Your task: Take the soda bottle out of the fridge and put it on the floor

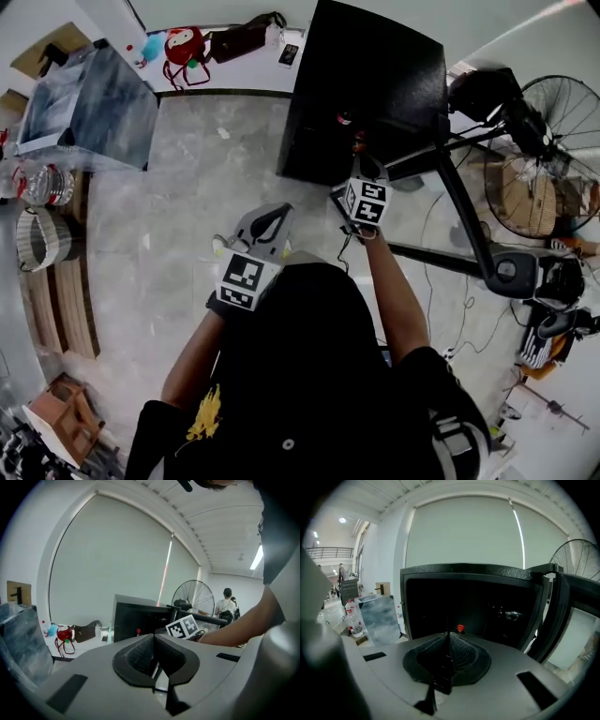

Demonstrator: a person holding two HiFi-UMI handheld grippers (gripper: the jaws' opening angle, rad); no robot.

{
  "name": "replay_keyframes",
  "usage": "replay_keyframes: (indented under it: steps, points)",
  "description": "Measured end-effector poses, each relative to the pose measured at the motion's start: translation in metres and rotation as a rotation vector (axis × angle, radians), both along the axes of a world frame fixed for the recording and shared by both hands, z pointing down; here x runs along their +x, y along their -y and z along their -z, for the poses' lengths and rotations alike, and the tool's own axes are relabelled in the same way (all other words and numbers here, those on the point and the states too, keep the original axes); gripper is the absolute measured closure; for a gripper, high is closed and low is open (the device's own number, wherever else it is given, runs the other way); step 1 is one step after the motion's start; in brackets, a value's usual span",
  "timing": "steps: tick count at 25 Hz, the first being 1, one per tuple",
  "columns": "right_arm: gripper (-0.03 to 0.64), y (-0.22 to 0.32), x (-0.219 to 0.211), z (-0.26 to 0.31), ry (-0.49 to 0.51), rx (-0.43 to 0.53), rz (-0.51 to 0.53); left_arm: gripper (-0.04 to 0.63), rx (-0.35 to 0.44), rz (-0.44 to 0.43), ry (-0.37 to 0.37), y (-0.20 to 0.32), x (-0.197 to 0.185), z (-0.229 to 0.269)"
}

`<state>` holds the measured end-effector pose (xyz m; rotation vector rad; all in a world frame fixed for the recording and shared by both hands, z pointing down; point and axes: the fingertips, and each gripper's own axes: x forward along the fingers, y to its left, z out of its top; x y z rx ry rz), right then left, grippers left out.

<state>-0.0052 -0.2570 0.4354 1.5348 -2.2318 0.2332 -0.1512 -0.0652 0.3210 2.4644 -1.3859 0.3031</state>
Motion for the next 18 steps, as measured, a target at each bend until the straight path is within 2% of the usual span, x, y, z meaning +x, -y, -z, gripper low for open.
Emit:
replay_keyframes:
  steps: [2,4,7,9,13,18]
  points:
    - [0.609,0.013,-0.003,-0.008,0.002,-0.007,-0.016,0.577,-0.003,0.013,0.003,-0.001,-0.008,-0.005]
    - [0.576,0.024,-0.007,-0.015,0.023,-0.019,-0.023,0.577,-0.020,0.055,-0.041,0.001,-0.019,-0.012]
    - [0.420,0.040,-0.010,-0.023,0.102,-0.041,-0.029,0.577,-0.091,0.154,-0.174,0.004,-0.032,-0.026]
    - [0.350,0.054,-0.010,-0.025,0.146,-0.018,-0.051,0.577,-0.119,0.189,-0.183,0.005,-0.037,-0.035]
    - [0.335,0.088,-0.004,-0.042,0.150,0.033,-0.123,0.577,-0.140,0.209,-0.142,0.001,-0.039,-0.041]
    - [0.327,0.134,-0.003,-0.071,0.118,0.002,-0.162,0.577,-0.156,0.269,-0.137,-0.001,-0.047,-0.044]
